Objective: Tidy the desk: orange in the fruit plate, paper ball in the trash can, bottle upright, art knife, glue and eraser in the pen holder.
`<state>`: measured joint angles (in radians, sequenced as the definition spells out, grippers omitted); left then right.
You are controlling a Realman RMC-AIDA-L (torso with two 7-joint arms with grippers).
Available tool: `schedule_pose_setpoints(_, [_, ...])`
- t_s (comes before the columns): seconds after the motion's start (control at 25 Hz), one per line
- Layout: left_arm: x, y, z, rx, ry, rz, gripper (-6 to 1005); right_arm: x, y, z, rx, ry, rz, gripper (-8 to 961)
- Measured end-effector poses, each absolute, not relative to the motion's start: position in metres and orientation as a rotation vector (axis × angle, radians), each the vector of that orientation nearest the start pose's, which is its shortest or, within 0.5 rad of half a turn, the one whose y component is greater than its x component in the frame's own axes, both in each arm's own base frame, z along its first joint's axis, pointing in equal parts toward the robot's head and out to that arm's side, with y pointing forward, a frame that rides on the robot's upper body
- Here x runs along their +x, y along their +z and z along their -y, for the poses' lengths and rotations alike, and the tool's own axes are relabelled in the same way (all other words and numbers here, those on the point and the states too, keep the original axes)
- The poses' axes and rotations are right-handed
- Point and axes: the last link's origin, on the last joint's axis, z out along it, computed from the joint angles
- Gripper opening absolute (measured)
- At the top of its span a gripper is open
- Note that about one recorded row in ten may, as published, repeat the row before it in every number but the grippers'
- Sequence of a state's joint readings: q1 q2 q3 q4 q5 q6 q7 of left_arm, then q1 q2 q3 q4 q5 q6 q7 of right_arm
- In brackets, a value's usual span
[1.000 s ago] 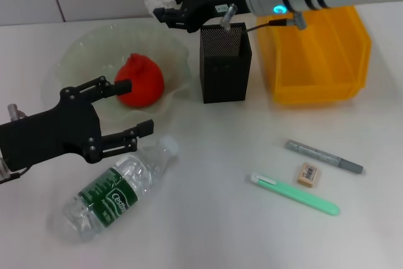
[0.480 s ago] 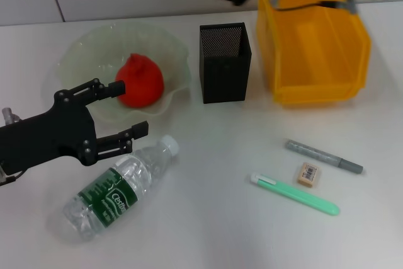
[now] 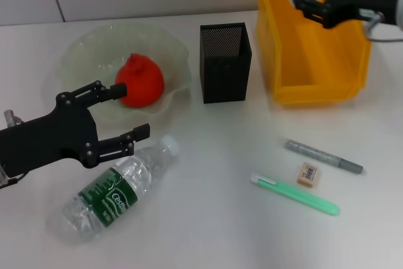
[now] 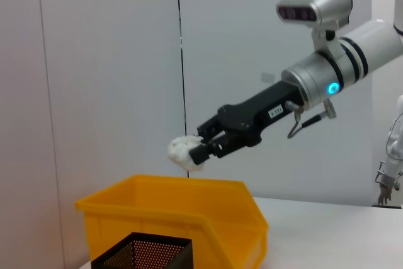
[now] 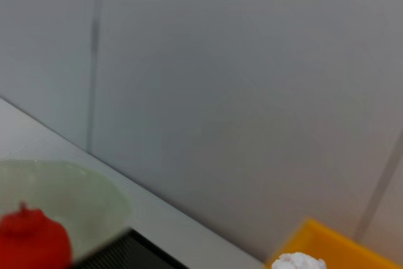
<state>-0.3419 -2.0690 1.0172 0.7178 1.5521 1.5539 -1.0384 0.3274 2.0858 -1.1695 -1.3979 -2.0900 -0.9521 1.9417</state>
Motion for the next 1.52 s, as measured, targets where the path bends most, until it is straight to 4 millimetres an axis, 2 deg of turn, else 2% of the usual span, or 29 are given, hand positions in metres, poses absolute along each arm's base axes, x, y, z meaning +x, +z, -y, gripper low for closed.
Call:
schedule_pose_setpoints(0.12, [-0.255,0.0,-0.299,-2.625,-0.885,0.17,804,0.232,0.082,-0.38,-2.191,0.265,-0.533,349])
schedule_pose_setpoints(0.32, [-0.255,-0.002,-0.297,-2.629,-0.887,0.174,804,0.248,0.083,-0.378,-2.162,0.254,-0.588,349])
schedule_pose_setpoints(0.68, [-0.256,-0.002,-0.296,-2.629,-0.89,0.18,804,0.253,0.08,-0.385,-2.147,0.242,-0.602,348])
schedule_pose_setpoints(0.92, [-0.256,-0.002,-0.296,-2.63,-0.894,0.18,804,0.252,0.087,-0.392,-2.114,0.264,-0.605,348])
schedule_pose_setpoints(1.12, [-0.256,-0.002,-0.295,-2.63,-0.897,0.179,803,0.252,0.088,-0.392,-2.108,0.27,-0.608,416])
schedule_pose_setpoints(1.32, [-0.255,-0.002,-0.295,-2.629,-0.899,0.178,803,0.252,0.089,-0.393,-2.099,0.271,-0.608,608])
schedule_pose_setpoints(1.52, [-0.255,-0.002,-0.295,-2.629,-0.9,0.177,803,0.25,0.091,-0.389,-2.099,0.312,-0.614,631])
